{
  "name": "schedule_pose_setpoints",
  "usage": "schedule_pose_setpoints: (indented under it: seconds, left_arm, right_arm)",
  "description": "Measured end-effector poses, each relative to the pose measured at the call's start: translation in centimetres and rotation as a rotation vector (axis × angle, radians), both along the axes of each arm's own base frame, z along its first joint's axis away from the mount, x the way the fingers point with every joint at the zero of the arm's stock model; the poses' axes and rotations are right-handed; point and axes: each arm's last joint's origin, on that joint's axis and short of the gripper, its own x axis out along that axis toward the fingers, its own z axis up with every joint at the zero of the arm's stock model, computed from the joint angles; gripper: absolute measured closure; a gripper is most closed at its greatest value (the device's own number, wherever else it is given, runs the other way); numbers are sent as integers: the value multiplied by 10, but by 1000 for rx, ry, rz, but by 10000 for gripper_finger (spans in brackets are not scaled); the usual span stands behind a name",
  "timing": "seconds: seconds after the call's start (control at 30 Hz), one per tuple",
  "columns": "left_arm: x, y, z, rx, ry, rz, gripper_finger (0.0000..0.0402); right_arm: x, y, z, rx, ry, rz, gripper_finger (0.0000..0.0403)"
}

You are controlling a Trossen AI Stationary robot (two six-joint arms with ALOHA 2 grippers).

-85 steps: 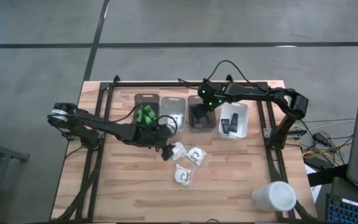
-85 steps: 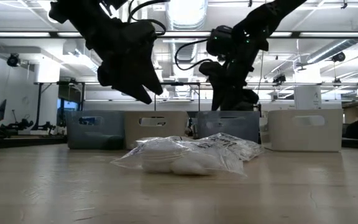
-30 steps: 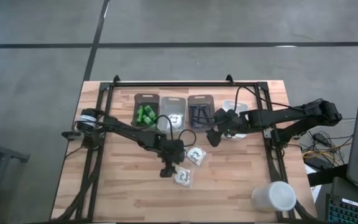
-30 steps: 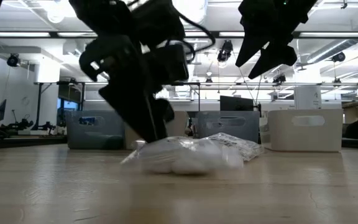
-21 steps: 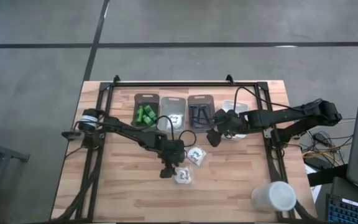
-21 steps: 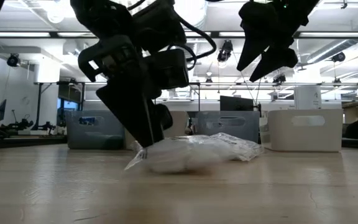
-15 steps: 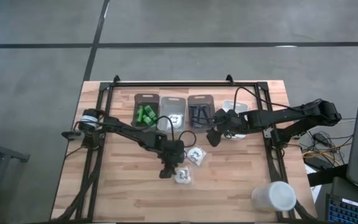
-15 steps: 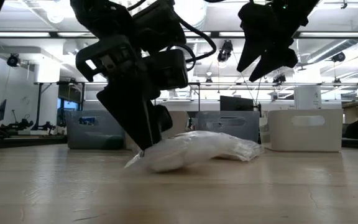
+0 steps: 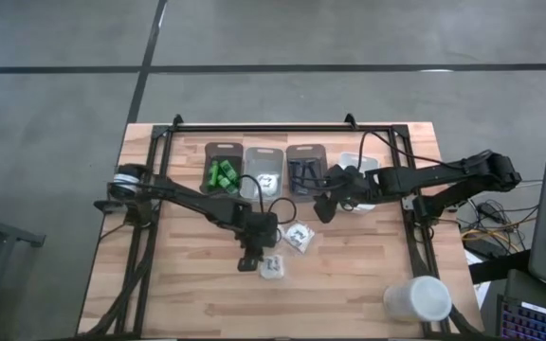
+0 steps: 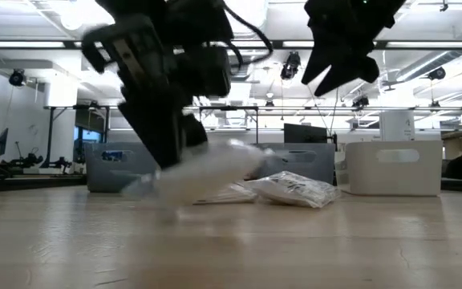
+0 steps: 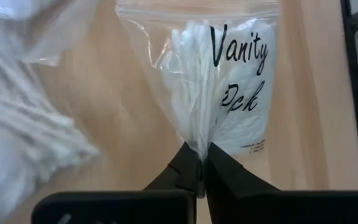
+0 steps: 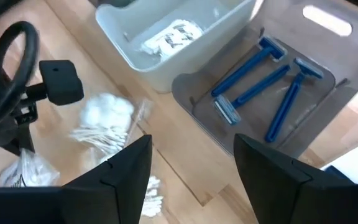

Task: Pick & Place Travel size toiletries
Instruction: Put the white cotton pack into the gray bin

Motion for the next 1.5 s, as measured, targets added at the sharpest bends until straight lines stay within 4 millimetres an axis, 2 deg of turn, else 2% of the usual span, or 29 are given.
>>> schedule_pose_setpoints:
  seconds: [0.13,0.27,0.4,0.53,0.67,0.77,1.0,1.1,1.33,1.5]
  left_arm:
    - [-14,-4,30,79,-43,70,387]
    - [-30,-5,68,153,-145,247,390]
    - [-49,-1,102,259,-291,547,388]
    - [-66,13,114,338,-383,883,387]
    - [-70,37,107,325,-371,1085,390]
    - [-68,53,102,296,-373,1167,390]
    - [-66,71,100,313,-381,1200,390]
    - [-66,85,97,346,-364,1219,390]
    - [-71,143,61,220,-223,1315,389]
    - [-69,170,43,120,-226,1342,389]
  right_arm:
    - [2,2,9,-7,-23,17,191]
    - [2,9,18,-33,-54,28,197]
    - [-2,21,27,-103,-92,-10,195]
    - [-8,32,34,-130,-138,-25,183]
    - [-15,39,35,-112,-164,-45,169]
    - [-18,46,36,-107,-177,-48,159]
    - [-23,61,36,-79,-208,-51,140]
    - [-25,64,35,-86,-212,-66,134]
    - [-24,61,35,-108,-227,-112,123]
    - [-23,57,34,-94,-238,-156,119]
